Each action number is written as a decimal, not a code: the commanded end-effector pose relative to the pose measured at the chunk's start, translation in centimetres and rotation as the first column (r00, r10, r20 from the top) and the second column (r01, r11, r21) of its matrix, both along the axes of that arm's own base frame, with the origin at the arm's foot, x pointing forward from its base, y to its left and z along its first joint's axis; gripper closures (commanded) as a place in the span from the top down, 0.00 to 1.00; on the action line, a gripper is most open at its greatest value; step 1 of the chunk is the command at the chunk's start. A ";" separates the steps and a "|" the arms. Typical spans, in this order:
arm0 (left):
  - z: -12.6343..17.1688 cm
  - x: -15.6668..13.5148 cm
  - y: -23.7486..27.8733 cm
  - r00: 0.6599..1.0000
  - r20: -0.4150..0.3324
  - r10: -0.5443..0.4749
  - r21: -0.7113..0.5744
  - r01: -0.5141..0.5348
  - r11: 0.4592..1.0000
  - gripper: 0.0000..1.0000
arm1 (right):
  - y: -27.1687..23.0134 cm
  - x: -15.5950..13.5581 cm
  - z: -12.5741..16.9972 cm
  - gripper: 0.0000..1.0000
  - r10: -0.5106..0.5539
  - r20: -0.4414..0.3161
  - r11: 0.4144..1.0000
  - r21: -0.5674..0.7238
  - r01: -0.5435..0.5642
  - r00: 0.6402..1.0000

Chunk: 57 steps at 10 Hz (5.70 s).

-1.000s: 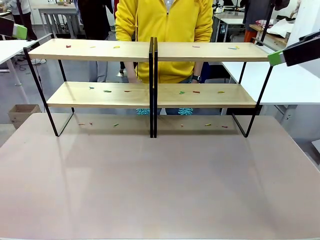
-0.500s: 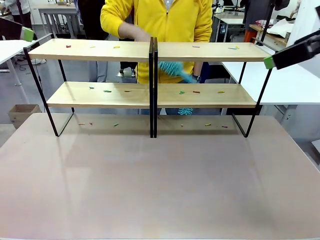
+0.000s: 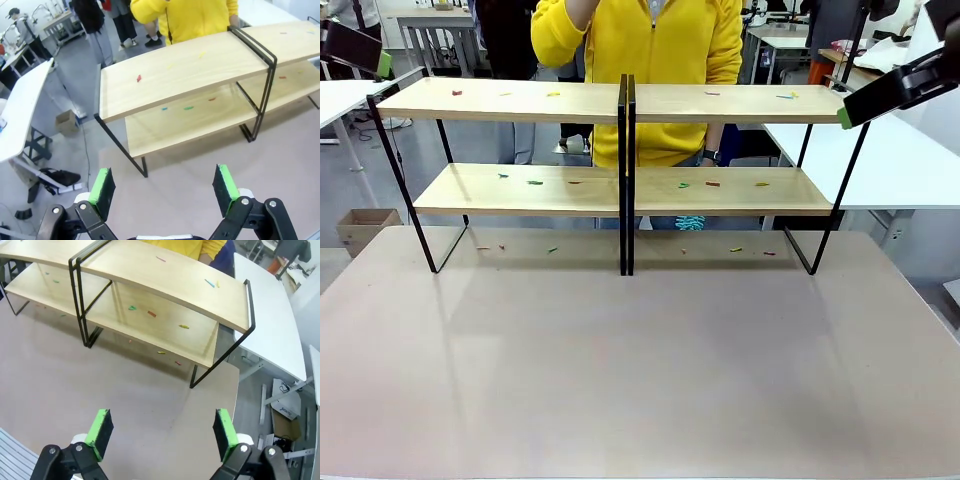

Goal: Clean the shelves.
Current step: Pick up the Duster when the human hands it over.

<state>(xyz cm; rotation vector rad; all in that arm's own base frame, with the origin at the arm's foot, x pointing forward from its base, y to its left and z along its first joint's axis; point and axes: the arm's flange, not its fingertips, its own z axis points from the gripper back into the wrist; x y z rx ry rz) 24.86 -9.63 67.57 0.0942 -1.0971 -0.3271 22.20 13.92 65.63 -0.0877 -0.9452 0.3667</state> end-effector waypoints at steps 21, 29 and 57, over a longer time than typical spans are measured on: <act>-0.6 0.6 -6.1 0.987 -0.036 -0.159 -0.081 0.156 0.984 1.00 | 0.6 0.0 1.2 1.00 -0.025 0.004 0.992 0.125 0.025 1.000; -0.6 0.6 -6.1 0.987 -0.036 -0.159 -0.081 0.156 0.984 1.00 | 4.8 -0.3 2.7 1.00 0.008 0.066 0.990 0.140 -0.018 0.998; -3.7 16.6 -0.2 0.589 -0.319 -0.742 -0.815 0.229 0.532 1.00 | 4.5 -0.7 2.8 1.00 0.022 0.066 0.994 0.109 -0.029 0.998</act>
